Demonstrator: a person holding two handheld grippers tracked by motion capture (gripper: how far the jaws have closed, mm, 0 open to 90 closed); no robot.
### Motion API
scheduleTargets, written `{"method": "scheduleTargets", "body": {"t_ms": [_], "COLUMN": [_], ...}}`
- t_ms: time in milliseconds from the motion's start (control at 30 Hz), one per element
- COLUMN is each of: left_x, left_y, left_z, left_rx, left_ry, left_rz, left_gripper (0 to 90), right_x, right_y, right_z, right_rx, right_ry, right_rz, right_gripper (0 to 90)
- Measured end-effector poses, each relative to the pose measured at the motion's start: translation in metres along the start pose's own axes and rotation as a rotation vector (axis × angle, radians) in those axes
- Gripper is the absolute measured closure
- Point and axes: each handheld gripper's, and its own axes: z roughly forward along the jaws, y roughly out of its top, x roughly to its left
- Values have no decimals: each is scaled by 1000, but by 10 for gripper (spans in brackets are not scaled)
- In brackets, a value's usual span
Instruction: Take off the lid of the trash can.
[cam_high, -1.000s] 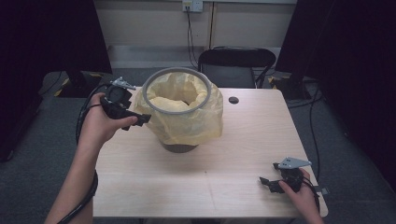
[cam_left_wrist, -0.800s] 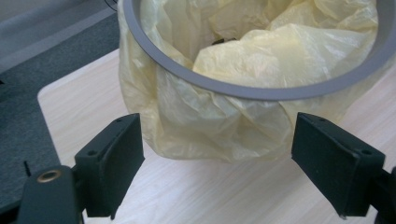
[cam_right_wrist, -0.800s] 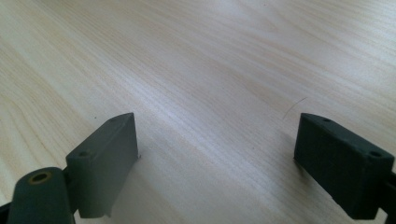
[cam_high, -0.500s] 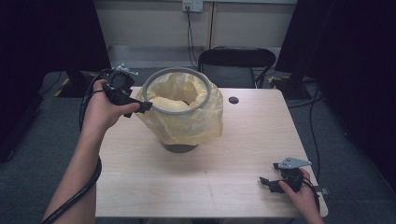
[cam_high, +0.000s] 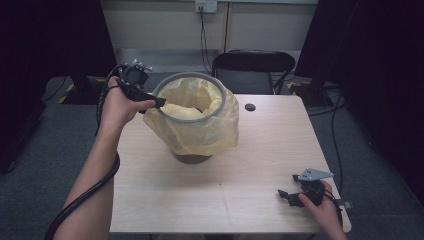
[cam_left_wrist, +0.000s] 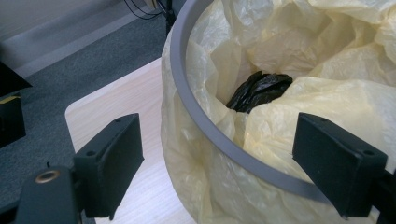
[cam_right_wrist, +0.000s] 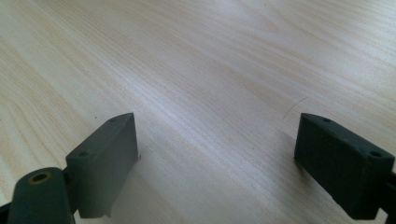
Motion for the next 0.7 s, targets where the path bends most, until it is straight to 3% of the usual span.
{"method": "scheduleTargets", "body": {"t_ms": [167,233,467,600,700], "left_x": [3,5,9,10,11], "left_y": [1,0,1,2,2], "left_z": [8,11,17,20,25], "left_rx": [-7,-13,-25,-18,-58], "left_ry": [1,-17,-14,6,-5], "left_rz": [-18,-26,-52,-41,-38], "left_gripper": [181,275,337,364,379], "right_x": [0,0,0,0,0], "right_y": [0,0,0,0,0], "right_z": [0,0,0,0,0], "right_rx": [0,1,1,0,0], "right_ry": [1,0,2,2,4], "right_rz": [0,1,1,0,-2], "right_gripper": [125,125,125,125,125]}}
